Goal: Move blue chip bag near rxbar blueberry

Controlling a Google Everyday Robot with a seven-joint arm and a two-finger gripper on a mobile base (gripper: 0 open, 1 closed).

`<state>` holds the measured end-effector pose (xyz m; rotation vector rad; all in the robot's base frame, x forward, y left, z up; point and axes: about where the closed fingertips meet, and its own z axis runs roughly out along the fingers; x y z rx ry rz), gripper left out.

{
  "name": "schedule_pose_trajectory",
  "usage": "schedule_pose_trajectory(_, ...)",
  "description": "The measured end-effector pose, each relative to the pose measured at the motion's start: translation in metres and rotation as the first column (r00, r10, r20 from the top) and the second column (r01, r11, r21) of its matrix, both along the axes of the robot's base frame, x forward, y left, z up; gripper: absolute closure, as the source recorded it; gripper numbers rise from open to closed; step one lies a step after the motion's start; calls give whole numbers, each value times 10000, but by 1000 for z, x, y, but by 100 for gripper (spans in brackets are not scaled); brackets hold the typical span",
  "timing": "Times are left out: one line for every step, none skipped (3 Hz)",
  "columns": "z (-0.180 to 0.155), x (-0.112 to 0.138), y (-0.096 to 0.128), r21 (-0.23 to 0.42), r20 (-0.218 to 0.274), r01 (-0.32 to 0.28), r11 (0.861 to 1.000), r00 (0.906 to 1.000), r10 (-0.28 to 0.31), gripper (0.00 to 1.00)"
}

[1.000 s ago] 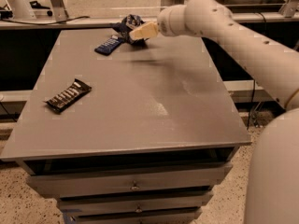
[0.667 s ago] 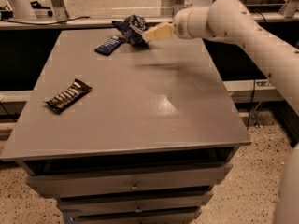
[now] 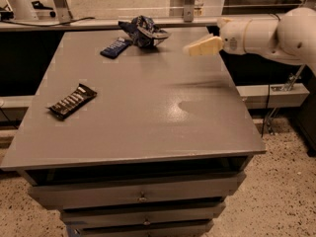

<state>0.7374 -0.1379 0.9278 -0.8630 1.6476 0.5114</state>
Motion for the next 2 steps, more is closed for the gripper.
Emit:
schedule_pose_trajectory(9,-23,-28,-93,385,-849,9963,9956,852,0)
schedule_pose_trajectory(9,-30,-23,-204,315,-1219,9923,9920,1225,0)
